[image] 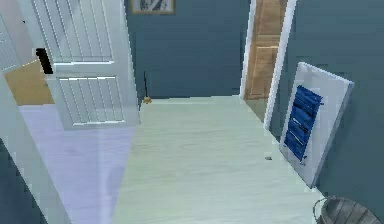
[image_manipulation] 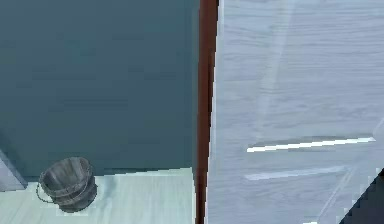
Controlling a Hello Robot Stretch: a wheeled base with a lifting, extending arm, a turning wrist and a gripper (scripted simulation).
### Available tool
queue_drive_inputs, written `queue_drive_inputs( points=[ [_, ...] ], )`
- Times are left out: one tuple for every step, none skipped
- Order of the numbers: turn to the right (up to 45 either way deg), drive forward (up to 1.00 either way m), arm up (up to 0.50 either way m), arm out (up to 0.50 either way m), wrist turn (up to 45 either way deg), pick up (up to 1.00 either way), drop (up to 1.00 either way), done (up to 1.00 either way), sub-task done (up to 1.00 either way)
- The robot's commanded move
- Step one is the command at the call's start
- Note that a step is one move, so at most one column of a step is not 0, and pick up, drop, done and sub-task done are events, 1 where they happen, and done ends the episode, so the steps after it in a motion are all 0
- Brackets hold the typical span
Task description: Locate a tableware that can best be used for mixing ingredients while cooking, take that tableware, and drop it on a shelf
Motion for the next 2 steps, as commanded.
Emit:
queue_drive_inputs(
  points=[
    [21.0,0.0,0.0,0.0,0.0,0.0,0.0,0.0,0.0],
    [0.0,0.25,0.0,0.0,0.0,0.0,0.0,0.0,0.0]
  ],
)
